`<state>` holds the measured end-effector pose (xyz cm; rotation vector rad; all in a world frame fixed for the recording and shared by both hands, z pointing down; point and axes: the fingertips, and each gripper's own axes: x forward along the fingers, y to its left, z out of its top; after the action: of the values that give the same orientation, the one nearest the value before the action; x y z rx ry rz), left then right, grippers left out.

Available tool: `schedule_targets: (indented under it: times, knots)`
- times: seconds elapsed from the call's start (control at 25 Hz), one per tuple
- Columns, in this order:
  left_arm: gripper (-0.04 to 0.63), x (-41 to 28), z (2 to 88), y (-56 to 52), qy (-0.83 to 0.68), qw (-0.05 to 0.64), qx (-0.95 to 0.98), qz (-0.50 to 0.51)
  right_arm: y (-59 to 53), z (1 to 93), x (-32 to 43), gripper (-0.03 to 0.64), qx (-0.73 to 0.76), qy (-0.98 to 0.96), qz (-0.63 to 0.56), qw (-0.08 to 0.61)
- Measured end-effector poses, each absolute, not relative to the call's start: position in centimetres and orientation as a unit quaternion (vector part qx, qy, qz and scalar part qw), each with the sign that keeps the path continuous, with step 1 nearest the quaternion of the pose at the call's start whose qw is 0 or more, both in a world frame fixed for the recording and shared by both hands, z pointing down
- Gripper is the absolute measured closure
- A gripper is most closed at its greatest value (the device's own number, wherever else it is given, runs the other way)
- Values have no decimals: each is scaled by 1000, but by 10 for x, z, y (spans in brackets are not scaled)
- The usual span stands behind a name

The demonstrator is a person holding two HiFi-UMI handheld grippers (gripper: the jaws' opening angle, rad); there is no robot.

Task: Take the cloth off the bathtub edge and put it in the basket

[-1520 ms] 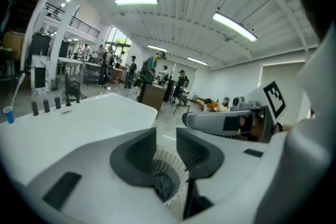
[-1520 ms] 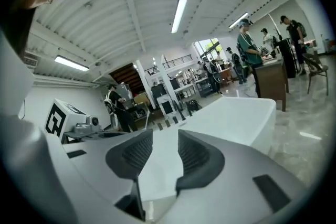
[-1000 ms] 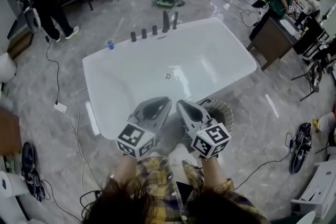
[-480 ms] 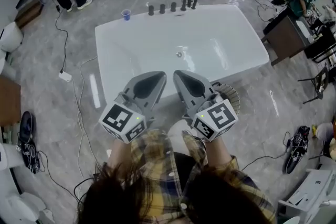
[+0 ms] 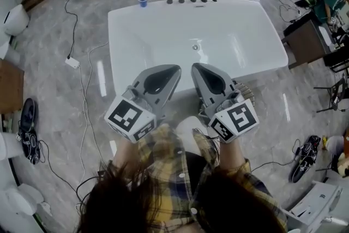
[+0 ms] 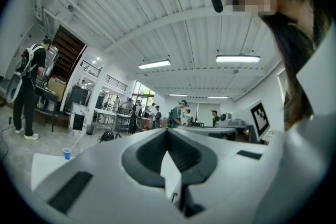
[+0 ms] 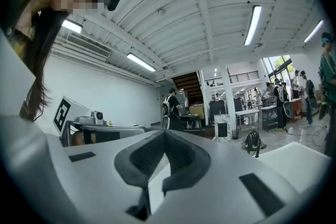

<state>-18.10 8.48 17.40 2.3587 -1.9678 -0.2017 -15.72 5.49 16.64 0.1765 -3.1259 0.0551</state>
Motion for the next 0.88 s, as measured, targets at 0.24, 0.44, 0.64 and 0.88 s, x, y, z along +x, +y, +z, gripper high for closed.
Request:
schedule_targets:
  times: [0.24, 0.44, 0.64, 0.88]
  knots:
    - [577, -181, 178, 87, -632, 31, 771, -67, 54, 171, -156, 601, 66, -997, 25, 7]
    - [577, -181, 181, 87, -631, 36, 772, -69, 53, 172, -155, 601, 69, -997, 28, 6]
    - [577, -179, 182, 87, -627, 37, 775, -71, 53, 178, -154, 601, 71, -997, 31, 17]
    - [577, -177, 183, 89, -622, 39, 779, -71, 55, 181, -152, 601, 71, -997, 24, 23]
